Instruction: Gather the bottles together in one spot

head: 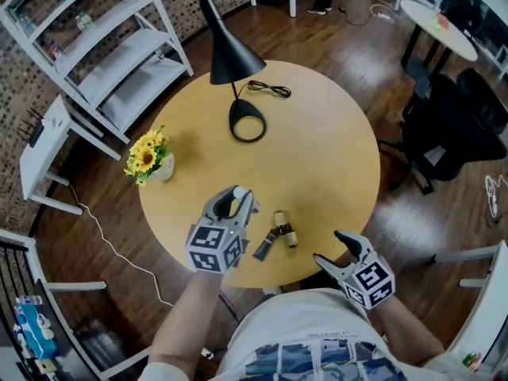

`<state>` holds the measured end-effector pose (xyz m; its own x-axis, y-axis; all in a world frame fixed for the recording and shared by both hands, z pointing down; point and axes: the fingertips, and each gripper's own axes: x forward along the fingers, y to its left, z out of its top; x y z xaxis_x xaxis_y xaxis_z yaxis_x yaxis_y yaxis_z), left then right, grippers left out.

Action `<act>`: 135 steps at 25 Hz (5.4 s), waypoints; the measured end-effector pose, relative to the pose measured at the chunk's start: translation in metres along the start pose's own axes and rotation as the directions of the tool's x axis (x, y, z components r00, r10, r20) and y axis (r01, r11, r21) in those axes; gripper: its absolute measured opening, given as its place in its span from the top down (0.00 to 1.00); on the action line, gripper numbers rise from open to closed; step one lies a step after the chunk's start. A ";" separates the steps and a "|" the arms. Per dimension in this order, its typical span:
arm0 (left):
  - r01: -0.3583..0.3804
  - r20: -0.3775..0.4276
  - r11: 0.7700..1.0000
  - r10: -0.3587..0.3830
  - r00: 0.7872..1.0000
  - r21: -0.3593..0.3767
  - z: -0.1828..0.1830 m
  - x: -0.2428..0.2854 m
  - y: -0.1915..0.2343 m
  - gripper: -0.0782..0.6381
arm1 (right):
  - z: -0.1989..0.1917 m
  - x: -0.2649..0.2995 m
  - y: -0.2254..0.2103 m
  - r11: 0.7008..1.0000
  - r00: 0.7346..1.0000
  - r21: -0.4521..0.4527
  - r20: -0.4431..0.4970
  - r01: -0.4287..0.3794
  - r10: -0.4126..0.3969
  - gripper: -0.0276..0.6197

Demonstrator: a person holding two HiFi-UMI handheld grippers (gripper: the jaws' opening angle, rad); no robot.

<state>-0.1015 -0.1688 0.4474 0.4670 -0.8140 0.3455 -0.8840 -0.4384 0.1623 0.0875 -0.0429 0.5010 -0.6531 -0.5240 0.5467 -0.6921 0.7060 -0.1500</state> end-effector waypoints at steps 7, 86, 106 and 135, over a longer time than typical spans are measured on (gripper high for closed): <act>-0.185 0.013 0.983 0.185 0.983 0.016 -0.007 0.090 0.077 0.72 | -0.003 -0.011 -0.073 1.000 0.999 0.016 -0.053 -0.007 0.007 0.43; -0.110 -0.004 0.973 0.111 0.994 -0.204 -0.158 -0.353 -0.113 0.64 | -0.077 -0.135 0.186 1.000 0.999 -0.010 0.035 0.023 -0.022 0.44; -0.201 -0.124 0.951 0.176 0.977 -0.236 -0.150 -0.304 -0.182 0.64 | -0.106 -0.189 0.116 1.000 0.997 -0.009 0.071 -0.019 0.020 0.44; -0.142 -0.195 0.966 0.100 0.976 -0.215 -0.155 -0.234 -0.076 0.64 | -0.080 0.060 0.126 0.484 0.901 -0.760 -0.355 -0.433 0.248 0.46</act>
<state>-0.1462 0.1136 0.4971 0.3634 -0.7636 0.5337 -0.9247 -0.2261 0.3062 -0.0143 0.0528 0.5809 -0.6512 -0.1275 0.7481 0.1816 0.9309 0.3168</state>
